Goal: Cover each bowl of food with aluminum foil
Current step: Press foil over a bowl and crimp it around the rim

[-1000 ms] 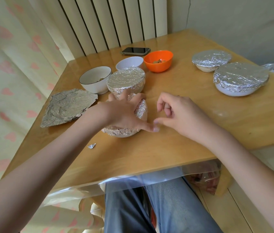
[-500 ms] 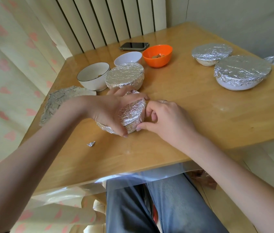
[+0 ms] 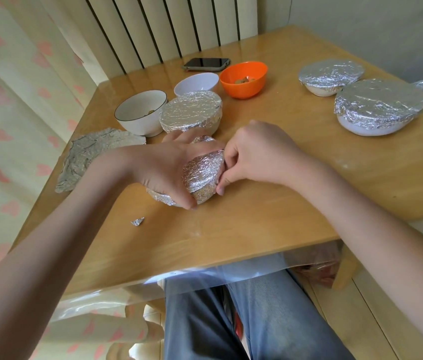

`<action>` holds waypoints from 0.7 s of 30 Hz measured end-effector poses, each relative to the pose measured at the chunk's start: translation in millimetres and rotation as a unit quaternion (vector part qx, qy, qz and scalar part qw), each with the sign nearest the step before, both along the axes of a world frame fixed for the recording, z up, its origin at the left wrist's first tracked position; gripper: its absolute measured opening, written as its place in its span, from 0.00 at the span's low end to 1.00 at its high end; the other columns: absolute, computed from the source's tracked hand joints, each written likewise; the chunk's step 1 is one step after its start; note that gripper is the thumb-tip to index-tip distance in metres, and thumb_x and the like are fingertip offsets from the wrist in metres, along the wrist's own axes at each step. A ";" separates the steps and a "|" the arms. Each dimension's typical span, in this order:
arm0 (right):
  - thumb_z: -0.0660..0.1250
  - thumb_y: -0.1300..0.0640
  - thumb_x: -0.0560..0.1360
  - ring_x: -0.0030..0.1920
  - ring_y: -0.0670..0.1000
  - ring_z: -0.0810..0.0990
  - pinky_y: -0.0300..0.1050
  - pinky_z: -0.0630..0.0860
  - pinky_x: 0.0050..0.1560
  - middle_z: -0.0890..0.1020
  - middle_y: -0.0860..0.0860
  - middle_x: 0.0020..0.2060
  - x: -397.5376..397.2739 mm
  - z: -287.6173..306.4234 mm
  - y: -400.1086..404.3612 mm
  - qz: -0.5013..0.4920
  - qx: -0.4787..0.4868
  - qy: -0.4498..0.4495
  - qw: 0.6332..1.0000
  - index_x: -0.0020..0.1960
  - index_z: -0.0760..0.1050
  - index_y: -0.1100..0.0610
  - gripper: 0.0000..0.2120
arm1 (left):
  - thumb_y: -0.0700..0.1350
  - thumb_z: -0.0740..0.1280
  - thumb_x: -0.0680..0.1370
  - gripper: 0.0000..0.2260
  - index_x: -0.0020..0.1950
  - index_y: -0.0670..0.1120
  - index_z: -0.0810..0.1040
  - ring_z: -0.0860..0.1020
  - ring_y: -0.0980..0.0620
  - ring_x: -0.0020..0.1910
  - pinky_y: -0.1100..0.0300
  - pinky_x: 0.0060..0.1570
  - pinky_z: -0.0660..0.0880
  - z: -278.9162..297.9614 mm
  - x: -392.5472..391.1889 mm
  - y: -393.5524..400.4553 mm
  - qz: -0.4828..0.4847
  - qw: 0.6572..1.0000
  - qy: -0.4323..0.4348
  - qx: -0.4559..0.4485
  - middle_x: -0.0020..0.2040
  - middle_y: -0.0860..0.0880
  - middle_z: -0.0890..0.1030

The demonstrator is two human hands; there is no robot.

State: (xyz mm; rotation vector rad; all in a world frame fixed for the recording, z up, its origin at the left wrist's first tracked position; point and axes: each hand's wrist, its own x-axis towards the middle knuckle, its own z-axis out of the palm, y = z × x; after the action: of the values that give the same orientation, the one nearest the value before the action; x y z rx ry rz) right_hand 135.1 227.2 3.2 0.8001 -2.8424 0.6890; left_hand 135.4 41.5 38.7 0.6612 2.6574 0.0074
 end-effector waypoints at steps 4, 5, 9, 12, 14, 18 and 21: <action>0.75 0.34 0.56 0.30 0.39 0.72 0.38 0.65 0.31 0.74 0.41 0.24 7.7 -2.0 10.2 0.007 0.005 -0.028 1.000 0.33 0.79 0.50 0.20 | 0.55 0.80 0.59 0.51 0.71 0.72 0.50 0.48 0.52 0.75 0.48 0.71 0.59 -0.8 -1.5 1.1 0.009 1.000 -0.006 -0.016 0.74 0.62 0.49; 0.75 0.33 0.55 0.30 0.38 0.72 0.38 0.65 0.31 0.74 0.41 0.24 9.0 -2.1 11.2 0.001 -0.004 -0.031 1.000 0.34 0.79 0.49 0.21 | 0.56 0.80 0.58 0.51 0.70 0.73 0.49 0.48 0.51 0.75 0.47 0.71 0.60 -0.4 -1.6 1.4 0.011 1.000 -0.007 -0.021 0.74 0.62 0.48; 0.75 0.36 0.58 0.31 0.41 0.71 0.39 0.65 0.32 0.75 0.42 0.26 5.8 -3.0 6.6 -0.020 -0.043 -0.021 0.999 0.33 0.78 0.51 0.20 | 0.60 0.76 0.55 0.50 0.68 0.75 0.49 0.53 0.50 0.73 0.45 0.68 0.64 1.7 -1.4 2.8 0.034 0.999 -0.006 -0.034 0.73 0.61 0.52; 0.74 0.38 0.64 0.33 0.44 0.71 0.40 0.63 0.33 0.73 0.42 0.27 4.8 -2.0 6.3 -0.018 -0.028 -0.013 0.999 0.35 0.76 0.48 0.15 | 0.62 0.78 0.60 0.50 0.71 0.72 0.47 0.57 0.44 0.73 0.48 0.63 0.65 0.2 4.1 5.1 0.097 0.994 0.012 -0.052 0.73 0.57 0.55; 0.71 0.40 0.68 0.37 0.46 0.73 0.42 0.63 0.34 0.74 0.42 0.29 6.1 -1.7 8.9 -0.019 -0.006 -0.007 1.000 0.40 0.77 0.47 0.11 | 0.68 0.74 0.60 0.52 0.75 0.69 0.45 0.59 0.40 0.74 0.45 0.64 0.65 0.0 9.5 9.1 0.159 0.984 0.009 -0.074 0.76 0.54 0.52; 0.69 0.42 0.71 0.40 0.47 0.75 0.43 0.64 0.36 0.78 0.43 0.35 23.9 -7.9 10.4 -0.026 0.020 -0.023 0.999 0.50 0.76 0.44 0.11 | 0.79 0.65 0.49 0.60 0.75 0.69 0.41 0.52 0.39 0.78 0.39 0.72 0.56 13.2 13.0 18.9 0.212 0.973 -0.036 -0.087 0.80 0.50 0.46; 0.69 0.35 0.67 0.41 0.47 0.76 0.42 0.64 0.35 0.77 0.43 0.36 47.1 -17.0 4.6 -0.044 0.003 -0.031 0.999 0.48 0.74 0.44 0.16 | 0.76 0.67 0.50 0.61 0.71 0.72 0.30 0.32 0.43 0.76 0.36 0.73 0.43 27.9 13.7 10.8 0.162 0.978 -0.049 -0.123 0.79 0.52 0.33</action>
State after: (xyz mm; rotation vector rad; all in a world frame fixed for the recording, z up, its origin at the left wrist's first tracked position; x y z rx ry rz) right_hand 182.1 231.8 -13.8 0.6624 -2.9153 0.7047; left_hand 149.1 52.3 66.6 0.1406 2.5817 -0.1884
